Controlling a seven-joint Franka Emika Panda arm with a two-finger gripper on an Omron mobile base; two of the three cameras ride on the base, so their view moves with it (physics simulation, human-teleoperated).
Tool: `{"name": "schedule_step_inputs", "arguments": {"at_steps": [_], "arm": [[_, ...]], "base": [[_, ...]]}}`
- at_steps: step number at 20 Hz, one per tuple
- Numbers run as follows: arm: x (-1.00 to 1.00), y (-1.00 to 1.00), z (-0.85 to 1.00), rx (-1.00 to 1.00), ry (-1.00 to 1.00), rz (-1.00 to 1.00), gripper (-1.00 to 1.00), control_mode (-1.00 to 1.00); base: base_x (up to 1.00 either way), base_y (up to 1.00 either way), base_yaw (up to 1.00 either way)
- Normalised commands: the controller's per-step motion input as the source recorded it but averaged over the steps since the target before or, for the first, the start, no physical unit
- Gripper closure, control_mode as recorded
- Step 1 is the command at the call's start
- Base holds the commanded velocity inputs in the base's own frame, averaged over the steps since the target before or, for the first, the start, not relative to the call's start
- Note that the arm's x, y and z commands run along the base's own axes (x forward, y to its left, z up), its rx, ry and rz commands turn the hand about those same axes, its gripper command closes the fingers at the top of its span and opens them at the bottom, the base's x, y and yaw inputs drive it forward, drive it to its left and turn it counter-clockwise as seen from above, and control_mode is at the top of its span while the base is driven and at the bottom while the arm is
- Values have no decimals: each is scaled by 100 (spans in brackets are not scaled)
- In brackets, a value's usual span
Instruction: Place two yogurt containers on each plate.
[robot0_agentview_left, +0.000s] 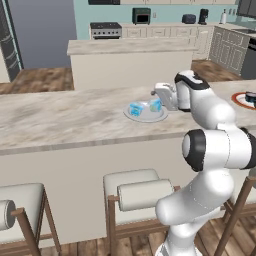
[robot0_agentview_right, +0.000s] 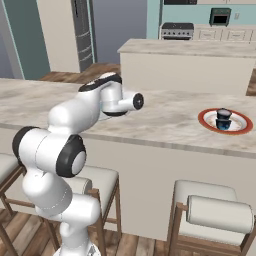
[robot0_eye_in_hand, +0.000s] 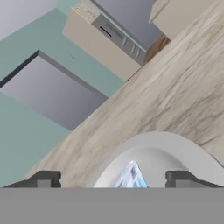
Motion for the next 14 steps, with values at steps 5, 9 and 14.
{"name": "schedule_step_inputs", "arguments": {"at_steps": [5, 9, 14], "arm": [[0, -64, -3, -1, 0, 0, -100, -100], [0, -60, 7, -1, 1, 0, -100, -100], [-1, -13, 39, -9, 0, 0, -100, -100]], "base": [[0, 0, 0], [0, 0, 0], [0, 0, 0]]}}
